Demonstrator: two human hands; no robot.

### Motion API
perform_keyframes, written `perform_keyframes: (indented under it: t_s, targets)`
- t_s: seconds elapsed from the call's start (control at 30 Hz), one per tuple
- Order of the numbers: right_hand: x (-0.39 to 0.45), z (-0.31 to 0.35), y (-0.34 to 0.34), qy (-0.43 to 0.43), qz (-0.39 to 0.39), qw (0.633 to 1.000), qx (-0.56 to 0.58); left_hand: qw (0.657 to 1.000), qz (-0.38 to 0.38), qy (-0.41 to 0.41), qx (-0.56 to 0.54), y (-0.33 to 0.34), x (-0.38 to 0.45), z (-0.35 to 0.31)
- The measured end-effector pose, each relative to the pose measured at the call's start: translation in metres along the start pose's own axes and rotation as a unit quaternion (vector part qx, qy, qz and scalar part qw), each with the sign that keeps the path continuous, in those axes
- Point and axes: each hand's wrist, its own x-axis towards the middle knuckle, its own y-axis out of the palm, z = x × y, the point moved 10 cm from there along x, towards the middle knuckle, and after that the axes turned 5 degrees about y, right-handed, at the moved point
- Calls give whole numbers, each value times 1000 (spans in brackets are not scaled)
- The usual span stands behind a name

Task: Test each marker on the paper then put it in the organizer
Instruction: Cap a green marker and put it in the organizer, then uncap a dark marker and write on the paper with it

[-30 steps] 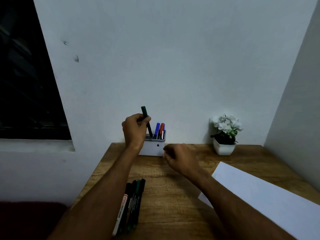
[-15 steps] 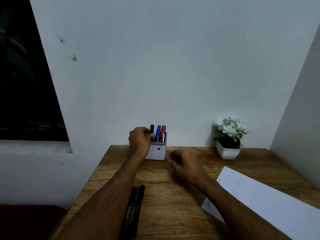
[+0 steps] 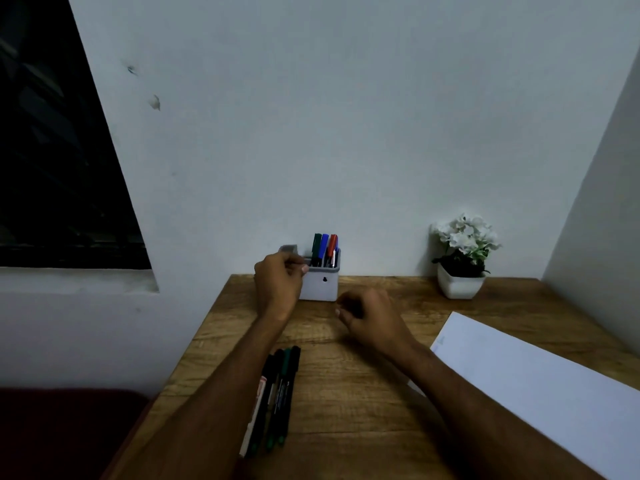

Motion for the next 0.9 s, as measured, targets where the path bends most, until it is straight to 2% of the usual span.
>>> perform_keyframes:
  t_s: [0.1, 0.2, 0.33, 0.7, 0.9]
  targets:
    - [-9, 7, 6, 2, 3, 1000, 4, 997, 73, -24, 3, 2, -18, 9]
    - [-21, 17, 17, 7, 16, 1000, 12, 984, 165, -43, 54, 7, -40, 23]
    - [-34, 26, 39, 40, 47, 998, 3, 965, 224, -49, 129, 5, -65, 35]
    - [-57, 43, 60, 115, 106, 987, -34, 965, 222, -39, 137, 0, -80, 33]
    - [-59, 51, 52, 105, 100, 985, -93, 966, 223, -44, 127, 2, -79, 36]
